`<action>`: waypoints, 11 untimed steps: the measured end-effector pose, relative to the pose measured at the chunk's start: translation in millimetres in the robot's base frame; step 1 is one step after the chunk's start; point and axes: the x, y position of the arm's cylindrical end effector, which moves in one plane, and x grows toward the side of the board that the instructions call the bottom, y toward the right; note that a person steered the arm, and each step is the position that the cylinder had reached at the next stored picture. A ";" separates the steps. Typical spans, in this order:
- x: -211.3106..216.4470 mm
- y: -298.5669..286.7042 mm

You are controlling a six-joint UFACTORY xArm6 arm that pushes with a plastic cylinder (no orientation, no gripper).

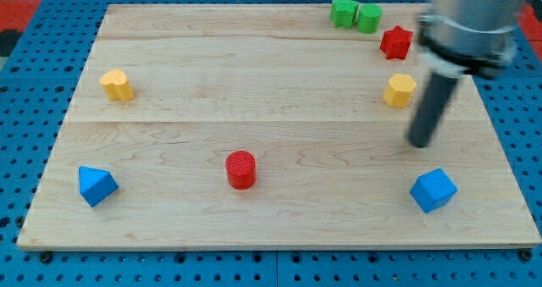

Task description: Push the yellow hexagon towards the top left of the board

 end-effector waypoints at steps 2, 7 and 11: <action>-47.4 54.7; -172.1 -208.4; -148.2 -264.8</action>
